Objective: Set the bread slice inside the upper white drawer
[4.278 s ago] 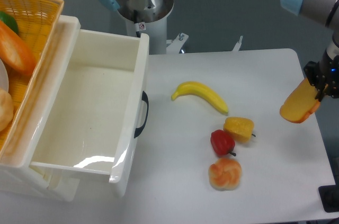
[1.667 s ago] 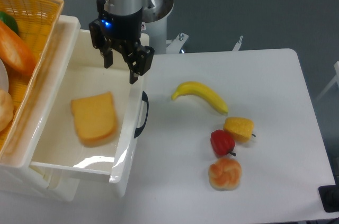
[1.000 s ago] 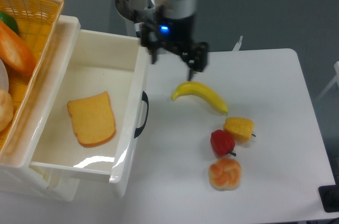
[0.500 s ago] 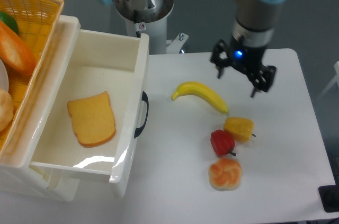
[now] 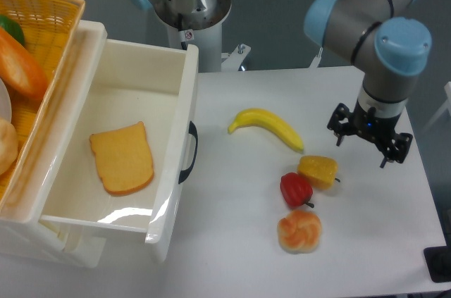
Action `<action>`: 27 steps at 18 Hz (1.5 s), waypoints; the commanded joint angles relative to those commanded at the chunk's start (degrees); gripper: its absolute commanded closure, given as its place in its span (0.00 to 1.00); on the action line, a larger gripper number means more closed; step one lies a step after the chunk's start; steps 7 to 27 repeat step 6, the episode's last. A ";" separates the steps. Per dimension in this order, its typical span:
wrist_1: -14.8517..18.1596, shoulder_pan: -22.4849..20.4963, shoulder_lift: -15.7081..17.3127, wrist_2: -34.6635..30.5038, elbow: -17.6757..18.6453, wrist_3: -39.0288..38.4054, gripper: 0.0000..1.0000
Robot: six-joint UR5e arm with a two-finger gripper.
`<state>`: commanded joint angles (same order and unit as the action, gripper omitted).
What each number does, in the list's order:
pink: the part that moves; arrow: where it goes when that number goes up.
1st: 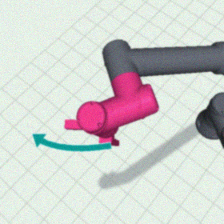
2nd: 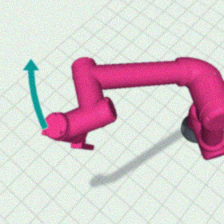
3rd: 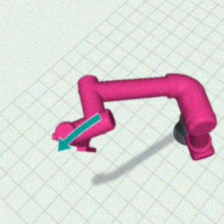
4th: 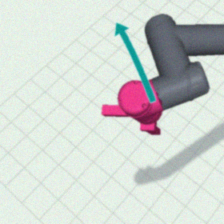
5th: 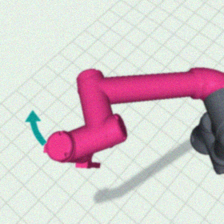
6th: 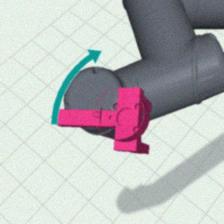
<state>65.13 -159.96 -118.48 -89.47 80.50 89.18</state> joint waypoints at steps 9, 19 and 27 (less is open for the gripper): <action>-0.09 -0.36 -1.32 -0.18 0.36 2.14 0.00; -0.09 -0.36 -1.32 -0.18 0.36 2.14 0.00; -0.09 -0.36 -1.32 -0.18 0.36 2.14 0.00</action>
